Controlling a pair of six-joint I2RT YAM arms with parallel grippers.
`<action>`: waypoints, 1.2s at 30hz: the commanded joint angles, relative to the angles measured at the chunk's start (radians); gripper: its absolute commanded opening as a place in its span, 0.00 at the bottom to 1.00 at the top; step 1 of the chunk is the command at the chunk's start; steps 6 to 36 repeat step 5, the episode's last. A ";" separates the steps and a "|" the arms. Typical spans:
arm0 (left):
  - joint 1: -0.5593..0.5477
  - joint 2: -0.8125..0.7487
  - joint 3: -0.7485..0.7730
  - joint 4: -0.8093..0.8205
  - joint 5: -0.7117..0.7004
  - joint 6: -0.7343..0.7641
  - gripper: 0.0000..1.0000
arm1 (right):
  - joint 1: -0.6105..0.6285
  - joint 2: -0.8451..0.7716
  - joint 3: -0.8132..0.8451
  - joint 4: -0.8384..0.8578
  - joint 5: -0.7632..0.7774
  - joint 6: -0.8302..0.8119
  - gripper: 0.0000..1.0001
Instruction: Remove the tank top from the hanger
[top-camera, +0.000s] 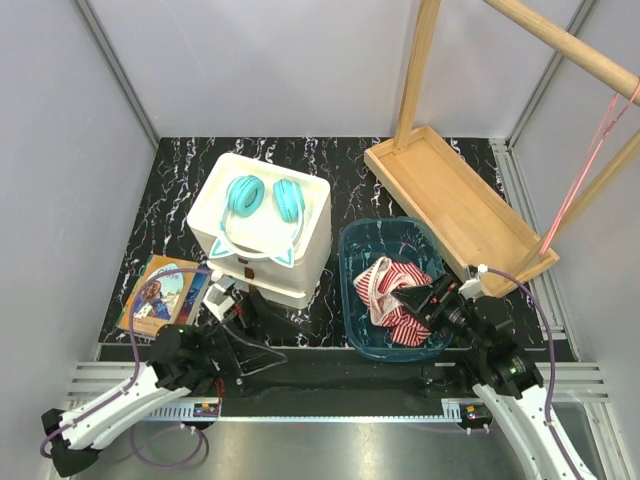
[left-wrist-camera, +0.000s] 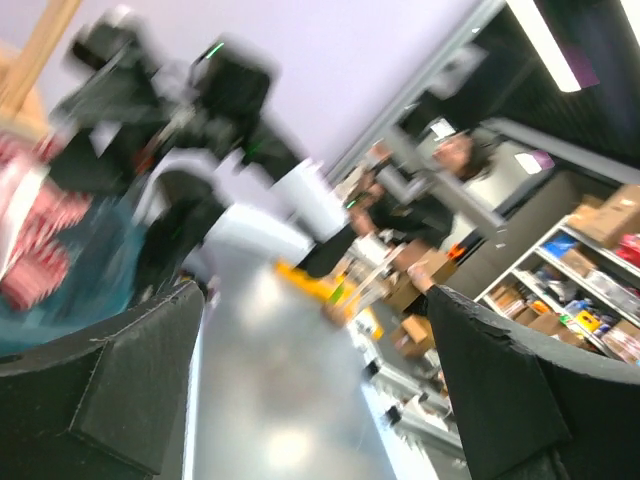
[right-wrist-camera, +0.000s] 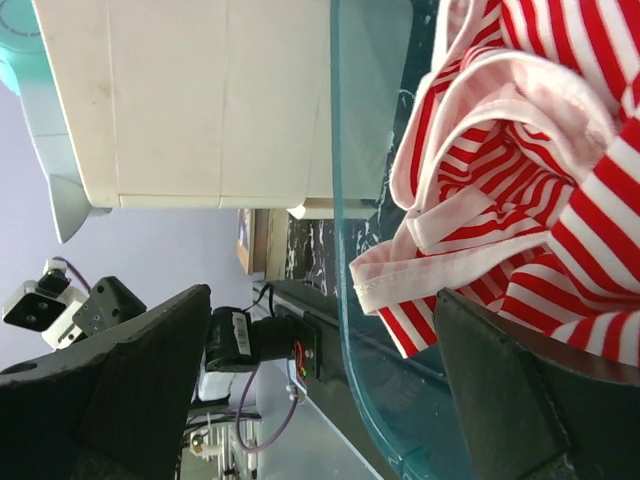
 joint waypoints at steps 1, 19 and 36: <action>-0.005 -0.124 -0.165 0.222 0.005 -0.056 0.99 | 0.007 -0.003 -0.008 0.144 -0.052 -0.007 1.00; -0.005 -0.164 -0.162 0.156 0.007 -0.047 0.99 | 0.007 -0.004 -0.008 0.170 -0.047 -0.018 1.00; -0.005 -0.164 -0.162 0.156 0.007 -0.047 0.99 | 0.007 -0.004 -0.008 0.170 -0.047 -0.018 1.00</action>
